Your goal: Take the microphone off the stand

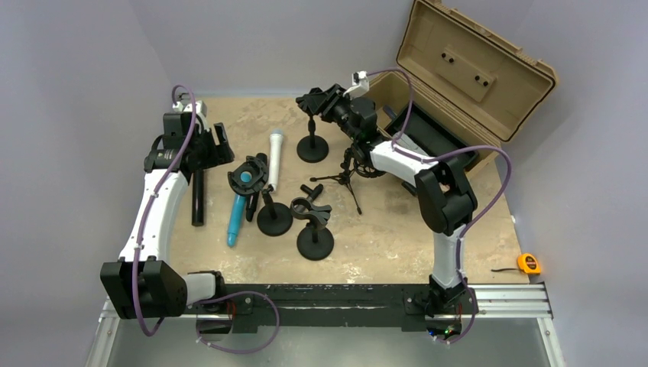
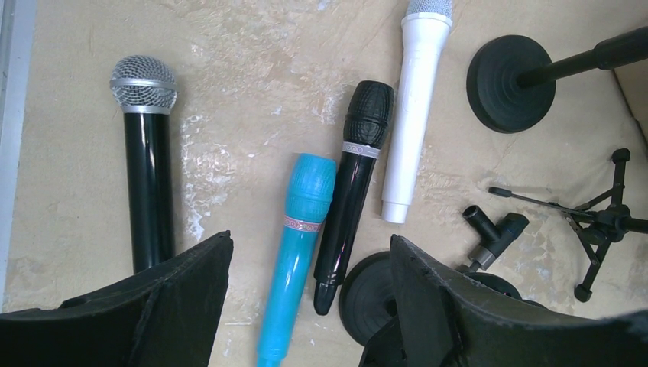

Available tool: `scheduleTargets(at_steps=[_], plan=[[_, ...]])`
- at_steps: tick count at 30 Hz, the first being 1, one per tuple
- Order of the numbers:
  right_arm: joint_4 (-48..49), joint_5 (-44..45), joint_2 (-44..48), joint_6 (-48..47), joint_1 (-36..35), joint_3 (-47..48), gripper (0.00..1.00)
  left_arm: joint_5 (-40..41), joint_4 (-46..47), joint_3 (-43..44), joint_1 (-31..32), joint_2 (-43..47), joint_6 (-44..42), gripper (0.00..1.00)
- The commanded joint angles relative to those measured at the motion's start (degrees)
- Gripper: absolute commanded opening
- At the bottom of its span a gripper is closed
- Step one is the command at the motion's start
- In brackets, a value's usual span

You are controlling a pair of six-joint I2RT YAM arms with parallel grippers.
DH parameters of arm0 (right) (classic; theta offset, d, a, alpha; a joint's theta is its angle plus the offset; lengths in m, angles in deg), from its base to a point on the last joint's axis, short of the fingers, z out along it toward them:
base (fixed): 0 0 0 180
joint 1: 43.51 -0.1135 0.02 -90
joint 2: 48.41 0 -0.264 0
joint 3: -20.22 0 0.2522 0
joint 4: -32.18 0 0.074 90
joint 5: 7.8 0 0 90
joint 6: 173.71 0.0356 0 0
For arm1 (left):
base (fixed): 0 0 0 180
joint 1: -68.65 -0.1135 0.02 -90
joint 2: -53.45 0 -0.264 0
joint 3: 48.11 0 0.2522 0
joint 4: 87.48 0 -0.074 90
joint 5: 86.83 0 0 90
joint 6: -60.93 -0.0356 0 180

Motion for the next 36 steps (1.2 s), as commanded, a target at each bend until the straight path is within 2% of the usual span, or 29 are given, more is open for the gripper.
scheduleTargets(at_steps=[1, 7, 12, 23, 29, 33, 36], plan=[[-13.3, 2.6, -5.2, -3.7, 1.0, -4.0, 0.39, -0.3, 2.1, -0.1, -0.3, 1.3, 0.3, 0.73], [-13.9, 2.7, -6.3, -4.6, 1.2, -2.6, 0.41, -0.2, 2.1, 0.0, -0.3, 1.3, 0.3, 0.73], [-14.9, 2.2, -5.5, -6.3, 1.3, -0.5, 0.47, -0.3, 2.1, -0.2, -0.3, 1.3, 0.3, 0.73], [-18.1, -2.6, -1.1, -13.0, 1.3, 9.2, 0.71, 0.1, 2.3, -0.3, -0.3, 1.1, 0.2, 0.73], [-20.7, -1.1, 3.4, -16.9, 1.3, 11.6, 0.91, 1.6, 2.3, -0.1, -0.3, 1.4, 0.0, 0.73], [-23.1, 1.1, 8.7, -20.2, 1.3, 10.7, 0.95, 2.5, 2.2, 1.1, -0.3, 2.4, -0.3, 0.74], [-25.7, 4.7, 13.9, -23.3, 1.3, 9.2, 0.96, 3.0, -0.9, 5.2, -0.4, 3.3, -0.1, 0.75]])
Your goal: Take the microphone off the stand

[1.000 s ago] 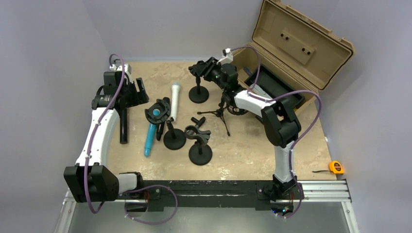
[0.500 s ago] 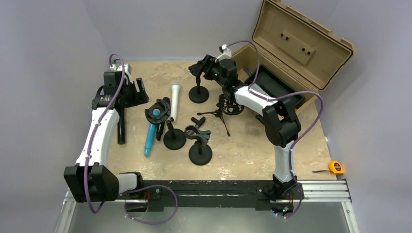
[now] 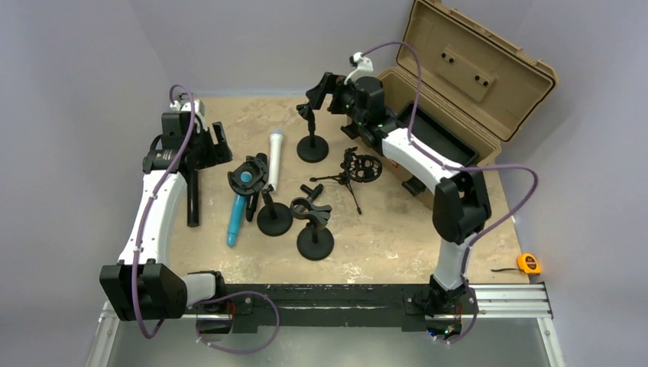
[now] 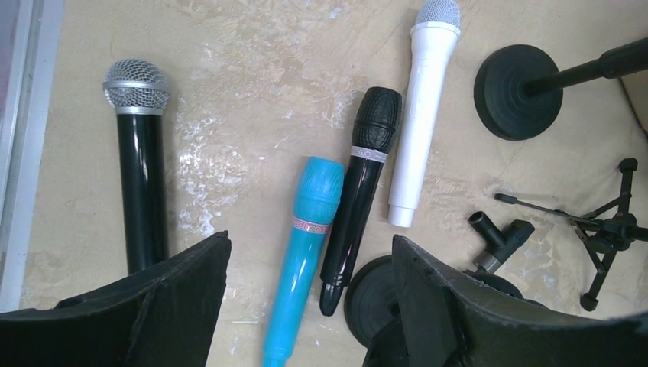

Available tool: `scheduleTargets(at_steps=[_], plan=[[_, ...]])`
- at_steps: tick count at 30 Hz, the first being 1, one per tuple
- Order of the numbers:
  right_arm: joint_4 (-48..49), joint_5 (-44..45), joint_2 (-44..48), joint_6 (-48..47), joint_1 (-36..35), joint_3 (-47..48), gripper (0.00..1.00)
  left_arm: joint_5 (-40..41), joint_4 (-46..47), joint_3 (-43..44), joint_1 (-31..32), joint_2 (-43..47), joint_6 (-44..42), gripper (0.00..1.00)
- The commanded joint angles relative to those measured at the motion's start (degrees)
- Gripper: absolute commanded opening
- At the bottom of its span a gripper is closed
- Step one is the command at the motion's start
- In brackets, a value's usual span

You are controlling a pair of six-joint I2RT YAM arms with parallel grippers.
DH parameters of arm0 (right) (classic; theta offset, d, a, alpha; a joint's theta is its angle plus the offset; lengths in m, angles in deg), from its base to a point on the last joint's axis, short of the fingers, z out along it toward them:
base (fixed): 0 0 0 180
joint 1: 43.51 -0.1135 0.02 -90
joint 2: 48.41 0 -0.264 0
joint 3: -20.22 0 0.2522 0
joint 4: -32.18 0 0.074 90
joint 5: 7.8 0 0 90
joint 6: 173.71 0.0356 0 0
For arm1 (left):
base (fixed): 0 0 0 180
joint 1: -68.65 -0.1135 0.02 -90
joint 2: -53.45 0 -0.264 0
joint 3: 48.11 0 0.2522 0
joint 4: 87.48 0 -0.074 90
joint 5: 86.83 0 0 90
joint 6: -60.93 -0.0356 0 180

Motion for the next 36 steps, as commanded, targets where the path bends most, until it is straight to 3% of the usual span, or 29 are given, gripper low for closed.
scheduleTargets(at_steps=[1, 7, 13, 17, 21, 24, 27, 30, 36], plan=[[-2.3, 6.1, 11.7, -6.9, 0.3, -0.2, 0.97, 1.7, -2.5, 7.6, -0.4, 3.3, 0.2, 0.76], [-3.9, 14.1, 27.4, -11.3, 0.3, -7.1, 0.99, -2.4, -6.0, 15.9, -0.3, 7.8, 4.2, 0.78], [-3.1, 21.2, 45.9, -12.6, 0.3, -15.7, 0.99, -16.8, -3.2, 19.0, -0.3, 16.5, 10.4, 0.82], [-3.9, 23.1, 57.4, -13.3, 0.3, -19.4, 0.99, -26.9, 6.8, 14.0, -0.3, 25.1, 17.6, 0.87], [-6.0, 22.6, 66.9, -11.2, 0.3, -22.8, 0.99, -33.2, 18.7, 3.0, 0.0, 35.5, 23.8, 0.91], [-8.2, 21.5, 70.9, -9.9, 0.3, -23.8, 0.99, -33.7, 22.7, -1.9, 0.0, 42.8, 23.9, 0.93], [-11.5, 21.1, 73.1, -10.2, 0.3, -22.4, 0.99, -32.1, 21.7, -1.2, 0.0, 47.4, 19.9, 0.95], [-12.6, 20.6, 75.5, -10.4, 0.2, -20.8, 0.99, -32.0, 18.8, 2.5, 0.0, 47.0, 16.8, 0.94], [-13.1, 24.5, 83.3, -8.5, 0.3, -21.1, 0.99, -33.7, 22.1, 2.8, 0.0, 45.1, 18.1, 0.95]])
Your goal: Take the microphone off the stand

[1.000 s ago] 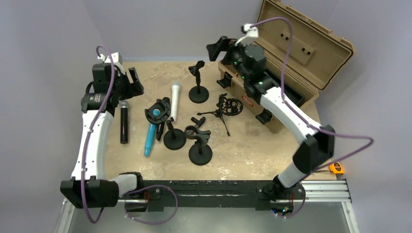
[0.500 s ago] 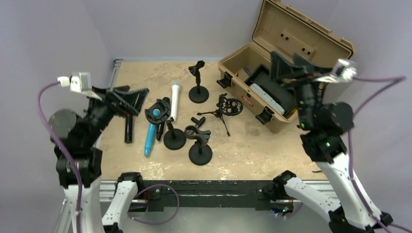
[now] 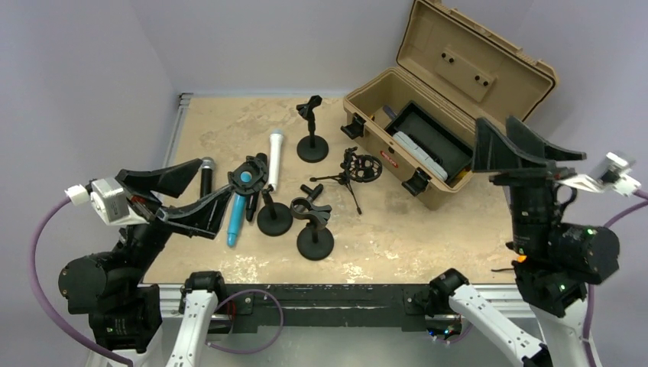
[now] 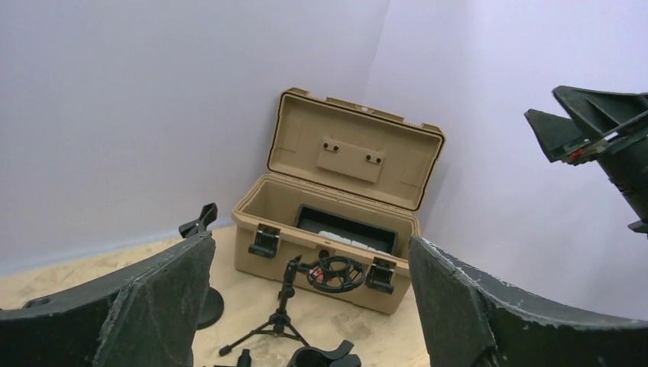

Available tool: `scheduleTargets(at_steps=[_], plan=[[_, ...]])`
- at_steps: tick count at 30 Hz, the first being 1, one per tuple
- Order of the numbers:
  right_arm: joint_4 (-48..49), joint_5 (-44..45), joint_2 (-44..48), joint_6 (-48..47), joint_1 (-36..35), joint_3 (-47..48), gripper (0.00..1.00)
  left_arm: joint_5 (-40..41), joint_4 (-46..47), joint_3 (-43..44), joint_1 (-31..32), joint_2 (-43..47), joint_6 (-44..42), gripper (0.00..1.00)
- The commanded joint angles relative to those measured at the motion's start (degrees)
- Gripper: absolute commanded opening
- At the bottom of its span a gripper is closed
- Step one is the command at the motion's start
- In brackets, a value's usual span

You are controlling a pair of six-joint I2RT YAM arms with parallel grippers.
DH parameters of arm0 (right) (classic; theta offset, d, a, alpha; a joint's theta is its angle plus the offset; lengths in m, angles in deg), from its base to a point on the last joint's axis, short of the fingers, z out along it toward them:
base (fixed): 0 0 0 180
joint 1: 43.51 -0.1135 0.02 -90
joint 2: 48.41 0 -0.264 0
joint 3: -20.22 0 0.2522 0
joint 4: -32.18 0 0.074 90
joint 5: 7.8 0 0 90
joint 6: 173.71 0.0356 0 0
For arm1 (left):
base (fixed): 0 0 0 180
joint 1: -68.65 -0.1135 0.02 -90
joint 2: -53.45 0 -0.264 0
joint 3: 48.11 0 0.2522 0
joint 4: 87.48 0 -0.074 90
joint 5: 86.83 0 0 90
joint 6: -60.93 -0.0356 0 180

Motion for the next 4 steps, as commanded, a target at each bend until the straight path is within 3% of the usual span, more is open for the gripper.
scheduleTargets(at_steps=[1, 4], plan=[[-1.0, 5.2, 7.1, 3.7, 0.3, -0.3, 0.99, -2.8, 3.5, 0.6, 0.0, -3.0, 0.0, 0.94], [-2.7, 8.5, 9.5, 1.9, 0.2, -1.6, 0.99, -3.9, 3.1, 2.5, 1.7, -5.1, -0.7, 0.94]])
